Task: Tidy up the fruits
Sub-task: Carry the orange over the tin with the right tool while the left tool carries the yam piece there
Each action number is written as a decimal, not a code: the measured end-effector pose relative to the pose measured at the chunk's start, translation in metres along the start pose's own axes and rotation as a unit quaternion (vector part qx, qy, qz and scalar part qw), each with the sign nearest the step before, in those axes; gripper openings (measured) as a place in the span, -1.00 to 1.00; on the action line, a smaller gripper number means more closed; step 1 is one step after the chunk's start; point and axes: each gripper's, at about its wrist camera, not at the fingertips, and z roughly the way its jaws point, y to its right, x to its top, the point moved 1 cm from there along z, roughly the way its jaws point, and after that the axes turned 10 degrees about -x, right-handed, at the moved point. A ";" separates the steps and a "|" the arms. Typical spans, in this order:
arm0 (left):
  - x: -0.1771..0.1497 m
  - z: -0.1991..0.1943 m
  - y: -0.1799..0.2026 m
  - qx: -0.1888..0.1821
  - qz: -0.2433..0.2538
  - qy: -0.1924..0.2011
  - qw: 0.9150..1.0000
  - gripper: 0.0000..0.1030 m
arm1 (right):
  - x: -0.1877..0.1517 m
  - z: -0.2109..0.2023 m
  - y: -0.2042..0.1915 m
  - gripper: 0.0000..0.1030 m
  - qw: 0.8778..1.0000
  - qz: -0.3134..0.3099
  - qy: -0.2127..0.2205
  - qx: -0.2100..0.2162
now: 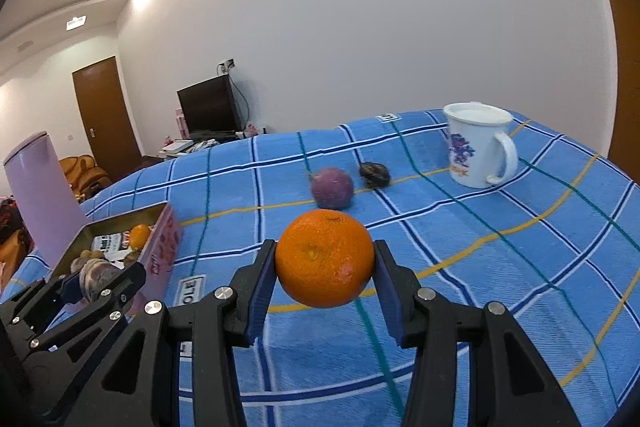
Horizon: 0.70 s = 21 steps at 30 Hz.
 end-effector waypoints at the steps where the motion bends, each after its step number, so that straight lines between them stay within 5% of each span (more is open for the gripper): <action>1: 0.002 -0.001 -0.002 0.000 0.001 0.002 1.000 -0.25 | 0.001 0.000 -0.003 -0.05 1.000 0.000 0.000 0.004; 12: 0.024 -0.017 -0.045 0.003 -0.024 0.035 0.999 -0.25 | 0.015 0.001 -0.040 -0.05 0.998 -0.030 0.002 0.059; 21: 0.031 -0.025 -0.136 0.077 -0.069 0.059 0.993 -0.25 | 0.032 0.009 -0.084 -0.05 0.992 -0.040 0.006 0.118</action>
